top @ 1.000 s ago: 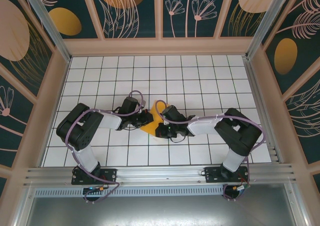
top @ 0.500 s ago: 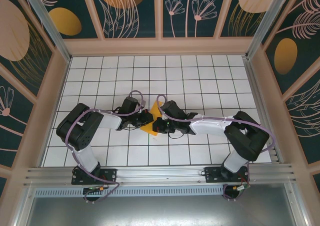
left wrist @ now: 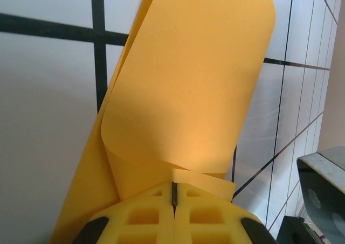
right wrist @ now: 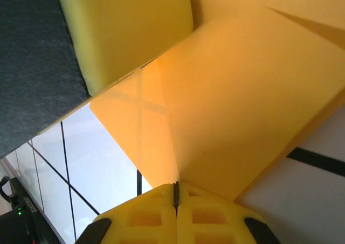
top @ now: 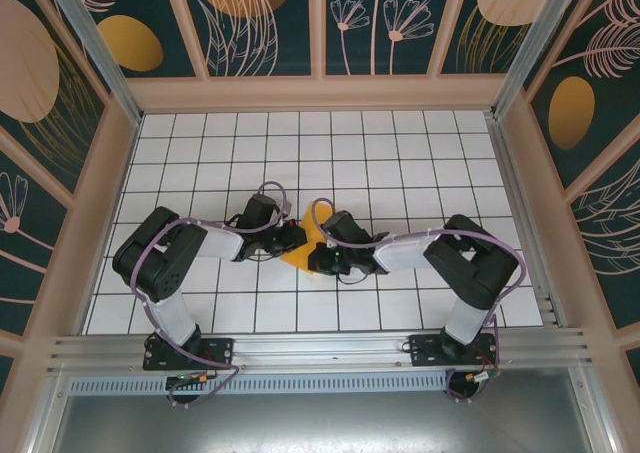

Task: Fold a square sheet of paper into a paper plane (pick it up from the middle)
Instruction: Fold the triangle a second time at the center of the table.

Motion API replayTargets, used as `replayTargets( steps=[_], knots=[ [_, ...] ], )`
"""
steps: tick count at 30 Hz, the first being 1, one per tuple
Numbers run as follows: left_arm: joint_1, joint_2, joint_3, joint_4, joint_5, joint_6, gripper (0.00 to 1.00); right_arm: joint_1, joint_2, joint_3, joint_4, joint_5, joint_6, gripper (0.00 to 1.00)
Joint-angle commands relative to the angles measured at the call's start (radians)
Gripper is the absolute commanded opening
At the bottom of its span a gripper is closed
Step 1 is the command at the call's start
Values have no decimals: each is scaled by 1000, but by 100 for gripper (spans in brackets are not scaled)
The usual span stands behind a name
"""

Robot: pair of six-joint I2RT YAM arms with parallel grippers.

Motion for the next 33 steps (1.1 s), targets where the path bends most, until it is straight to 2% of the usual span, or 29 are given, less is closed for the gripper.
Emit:
replayTargets(
  steps=[1, 5, 11, 15, 22, 29, 33],
  knots=[
    [4, 22, -25, -47, -31, 14, 0, 17, -38, -65, -75, -52, 12, 7],
    [4, 21, -24, -48, -29, 15, 0, 22, -70, -47, -155, -55, -34, 7],
    [4, 19, -25, -47, -26, 13, 0, 18, -138, 28, -258, 28, -66, 7],
    [5, 16, -24, -46, -25, 13, 0, 9, -139, 72, -193, 54, -36, 7],
    [4, 15, -22, -45, -21, 13, 0, -6, -5, 142, -70, 38, 6, 6],
    [6, 16, -24, -41, -17, 17, 0, -32, 37, 40, -3, 25, 38, 6],
    [5, 21, -18, -34, -8, 20, 0, -33, 57, 6, -30, -4, 28, 4]
  ],
)
